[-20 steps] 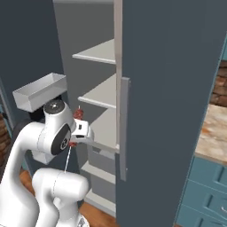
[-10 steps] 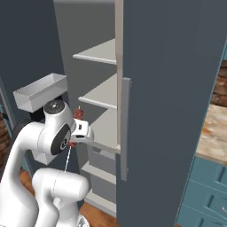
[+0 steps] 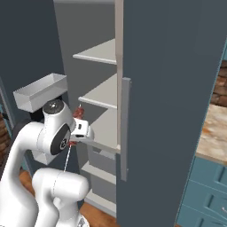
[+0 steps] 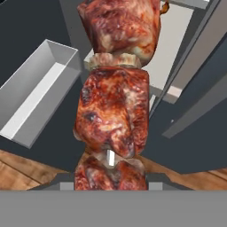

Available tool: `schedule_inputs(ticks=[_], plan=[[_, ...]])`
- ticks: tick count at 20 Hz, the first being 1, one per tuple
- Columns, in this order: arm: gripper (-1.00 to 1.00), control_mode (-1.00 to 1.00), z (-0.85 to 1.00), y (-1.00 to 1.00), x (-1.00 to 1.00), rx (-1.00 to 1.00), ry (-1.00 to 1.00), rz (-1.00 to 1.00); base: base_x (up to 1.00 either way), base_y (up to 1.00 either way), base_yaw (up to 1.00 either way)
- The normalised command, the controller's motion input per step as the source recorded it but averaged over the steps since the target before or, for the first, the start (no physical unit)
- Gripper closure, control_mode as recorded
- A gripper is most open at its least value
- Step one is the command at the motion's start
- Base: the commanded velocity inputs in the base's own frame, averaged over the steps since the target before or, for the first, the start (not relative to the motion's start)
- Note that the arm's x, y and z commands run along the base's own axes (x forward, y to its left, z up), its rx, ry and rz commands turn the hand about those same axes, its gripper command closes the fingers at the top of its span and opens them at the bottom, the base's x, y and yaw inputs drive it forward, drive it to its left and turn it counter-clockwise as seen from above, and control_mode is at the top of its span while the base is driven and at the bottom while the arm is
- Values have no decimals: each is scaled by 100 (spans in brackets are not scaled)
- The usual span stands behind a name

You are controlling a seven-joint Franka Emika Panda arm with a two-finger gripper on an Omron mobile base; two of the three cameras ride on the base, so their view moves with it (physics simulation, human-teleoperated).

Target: Store the kebab skewer in the freezer for long-term storage. Close the freezer door after placing the cooked food.

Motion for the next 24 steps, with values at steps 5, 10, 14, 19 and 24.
schedule_inputs(ticks=[5, 10, 14, 19, 24], plan=[[100, -100, 0, 46, 19, 5, -6, -44, 0, 0, 0], [100, -100, 4, 8, 4, 11, -21, -27, 0, 0, 0], [100, -100, 0, -5, 8, 0, -20, 0, 0, 0, 0], [100, -100, 0, -9, 25, -1, -15, 0, 0, 0, 0], [100, -100, -4, -26, 46, 0, -3, 2, 0, 0, 0]])
